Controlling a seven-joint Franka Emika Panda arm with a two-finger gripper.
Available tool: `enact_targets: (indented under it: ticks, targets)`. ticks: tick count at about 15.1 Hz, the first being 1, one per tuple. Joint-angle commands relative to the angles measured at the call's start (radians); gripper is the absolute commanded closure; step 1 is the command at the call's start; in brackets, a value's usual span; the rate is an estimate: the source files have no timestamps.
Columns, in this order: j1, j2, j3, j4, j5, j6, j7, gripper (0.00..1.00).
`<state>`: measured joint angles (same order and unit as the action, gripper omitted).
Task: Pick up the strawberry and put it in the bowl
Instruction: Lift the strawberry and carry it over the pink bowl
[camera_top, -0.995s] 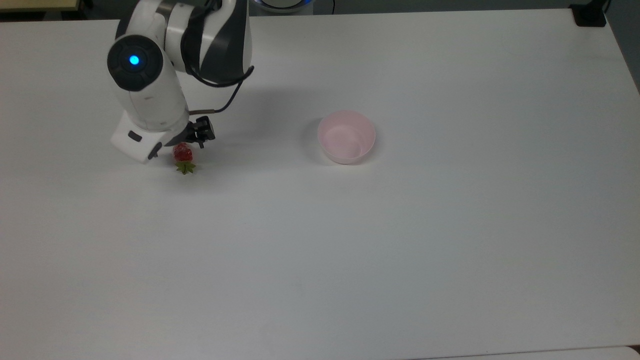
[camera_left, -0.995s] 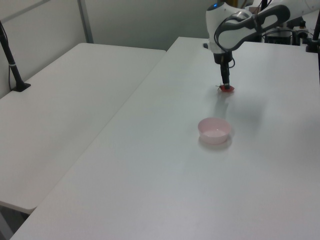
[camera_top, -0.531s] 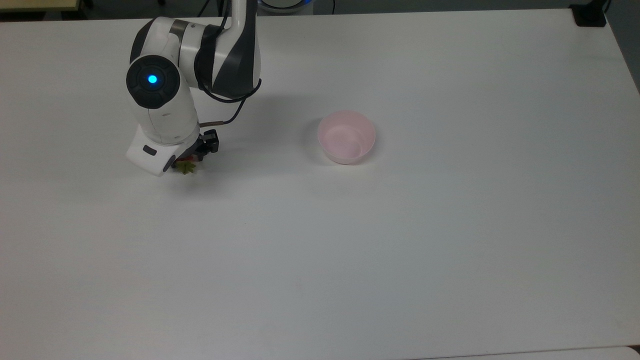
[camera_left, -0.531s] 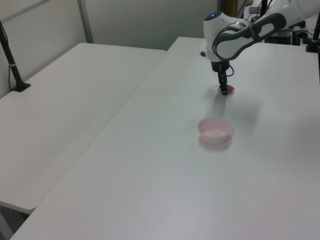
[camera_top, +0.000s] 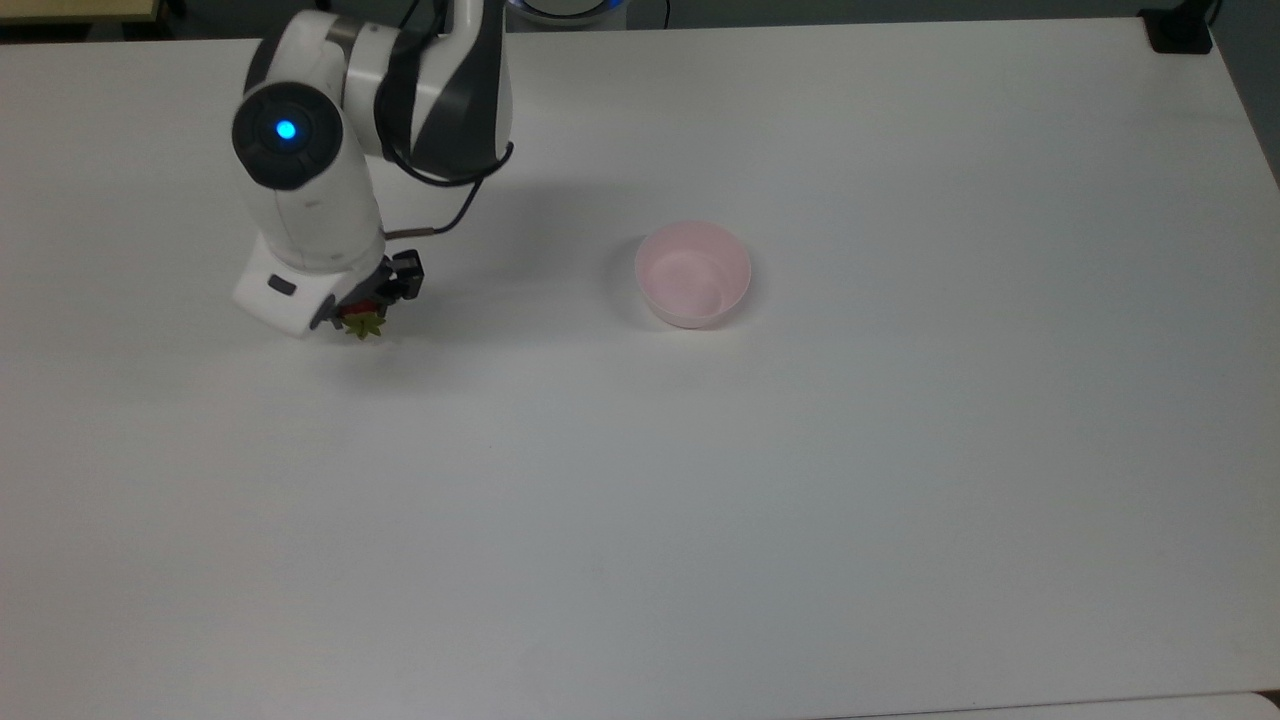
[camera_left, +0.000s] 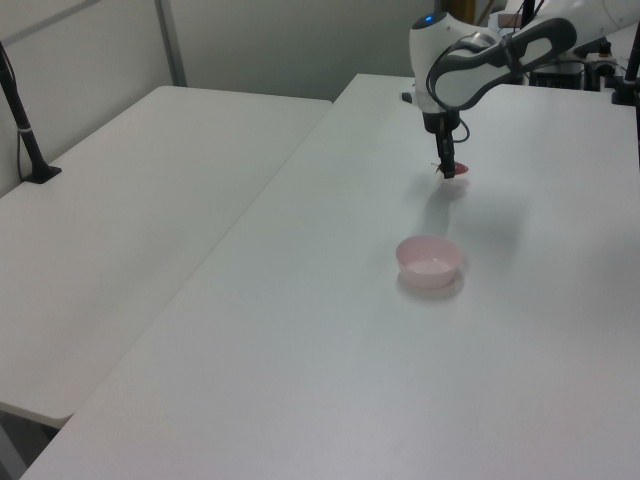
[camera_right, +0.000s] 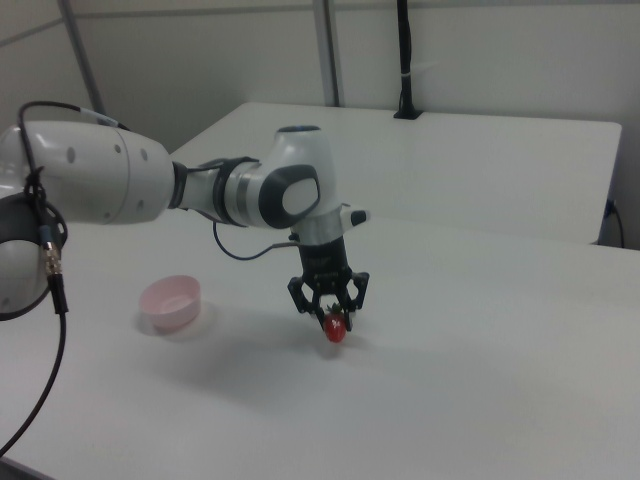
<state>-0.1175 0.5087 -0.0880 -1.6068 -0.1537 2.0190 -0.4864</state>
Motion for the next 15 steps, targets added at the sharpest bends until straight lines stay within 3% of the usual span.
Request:
enact_targets:
  ticks: [1, 4, 9, 11, 15]
  targets:
    - [0.006, -0.117, -0.009, 0.011, 0.022, -0.091, -0.023, 0.66]
    - [0.036, -0.159, -0.022, 0.076, 0.060, -0.181, -0.008, 0.66]
    - [0.220, -0.211, -0.045, 0.081, 0.062, -0.230, 0.161, 0.66]
    - [0.300, -0.207, -0.032, 0.073, 0.062, -0.253, 0.237, 0.66]
    - [0.375, -0.182, 0.045, 0.038, 0.063, -0.249, 0.351, 0.65]
